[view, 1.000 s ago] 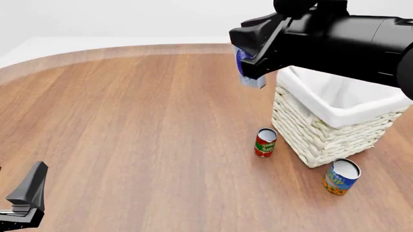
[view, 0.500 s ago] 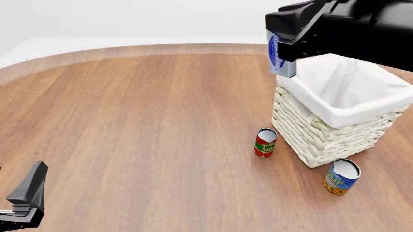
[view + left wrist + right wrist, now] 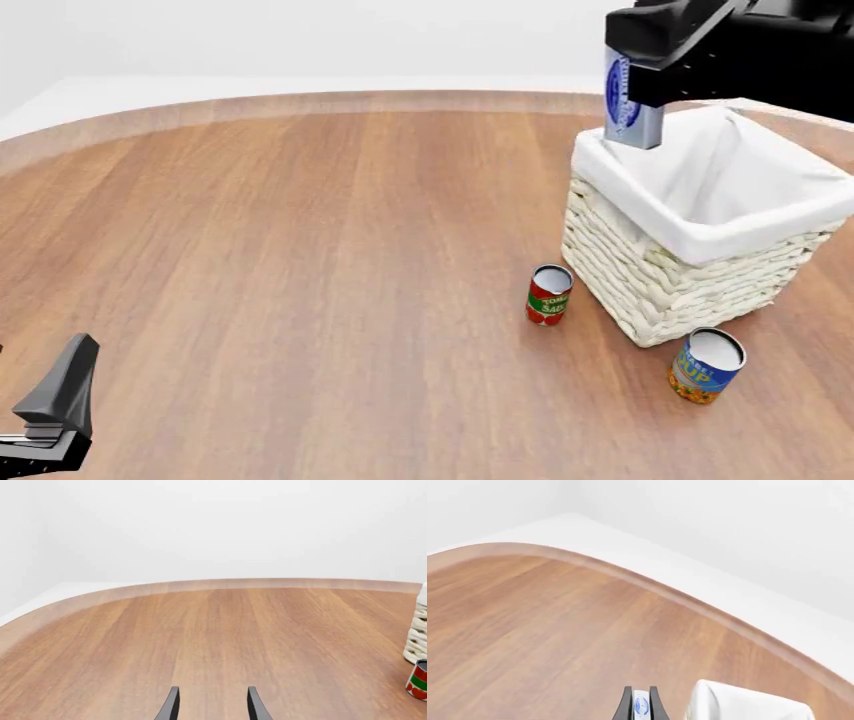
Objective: Pick up the alphabet soup and the cream cheese box, and put them in the basket.
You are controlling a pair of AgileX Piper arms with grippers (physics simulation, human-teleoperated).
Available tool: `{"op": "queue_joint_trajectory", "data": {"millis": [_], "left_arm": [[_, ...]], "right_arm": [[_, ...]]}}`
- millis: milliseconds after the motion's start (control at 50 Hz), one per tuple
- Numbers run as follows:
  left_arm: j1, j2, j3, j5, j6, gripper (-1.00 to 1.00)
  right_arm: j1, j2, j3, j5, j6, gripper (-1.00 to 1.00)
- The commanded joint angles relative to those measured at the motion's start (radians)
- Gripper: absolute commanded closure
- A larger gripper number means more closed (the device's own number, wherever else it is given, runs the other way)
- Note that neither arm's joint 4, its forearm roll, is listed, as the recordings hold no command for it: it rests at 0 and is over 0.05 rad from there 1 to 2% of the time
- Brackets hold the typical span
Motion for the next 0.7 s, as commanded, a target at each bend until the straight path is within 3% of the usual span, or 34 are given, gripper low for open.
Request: {"op": "queue_joint_trajectory", "data": {"millis": [20, 700], "left_arm": [[0.000, 0.000, 0.000, 0.000, 0.000, -1.00], [0.000, 0.000, 0.000, 0.000, 0.000, -1.00]], "right_arm": [[-0.043, -0.035, 0.010, 0.011, 0.017, 1.00], [-0.191, -0.047, 0.043, 0.018, 0.024, 1.00]]}}
